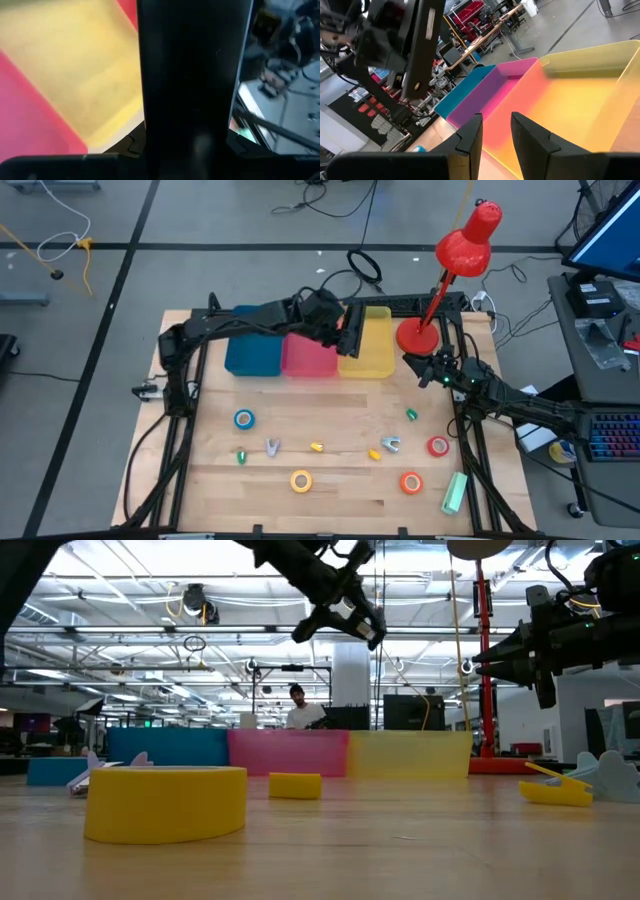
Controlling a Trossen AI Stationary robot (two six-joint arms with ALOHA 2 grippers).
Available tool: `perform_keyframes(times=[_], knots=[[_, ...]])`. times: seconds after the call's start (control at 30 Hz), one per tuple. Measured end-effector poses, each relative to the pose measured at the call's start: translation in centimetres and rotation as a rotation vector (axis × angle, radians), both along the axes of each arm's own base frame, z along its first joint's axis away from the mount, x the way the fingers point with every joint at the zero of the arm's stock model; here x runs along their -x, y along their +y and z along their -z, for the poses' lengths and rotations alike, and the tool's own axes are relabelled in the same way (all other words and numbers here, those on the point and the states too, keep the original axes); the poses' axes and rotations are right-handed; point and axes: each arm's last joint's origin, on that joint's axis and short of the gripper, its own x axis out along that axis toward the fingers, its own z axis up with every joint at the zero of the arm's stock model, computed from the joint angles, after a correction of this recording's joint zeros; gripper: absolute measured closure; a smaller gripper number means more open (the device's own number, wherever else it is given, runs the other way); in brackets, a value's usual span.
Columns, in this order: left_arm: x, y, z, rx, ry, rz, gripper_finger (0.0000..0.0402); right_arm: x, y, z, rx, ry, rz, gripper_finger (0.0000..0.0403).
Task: Pick and place Stapler, Stapler remover, tape
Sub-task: Put the large black stapler into the yellow bin
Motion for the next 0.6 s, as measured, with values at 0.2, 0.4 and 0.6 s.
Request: perform_keyframes(times=[0.2, 0.4, 0.6], knots=[[-1.6, 1.0, -1.0, -0.078, 0.054, -0.055, 0.0274, 0.0, 0.0, 0.0, 0.0, 0.0, 0.0, 0.0307], [-2.4, 1.5, -0.8, -0.105, 0.078, -0.109, 0.0274, 0.0, 0.0, 0.0, 0.0, 0.0, 0.0, 0.0307], [-2.2, 2.0, -0.9, -0.143, 0.088, -0.189, 0.0274, 0.0, 0.0, 0.0, 0.0, 0.0, 0.0, 0.0307]])
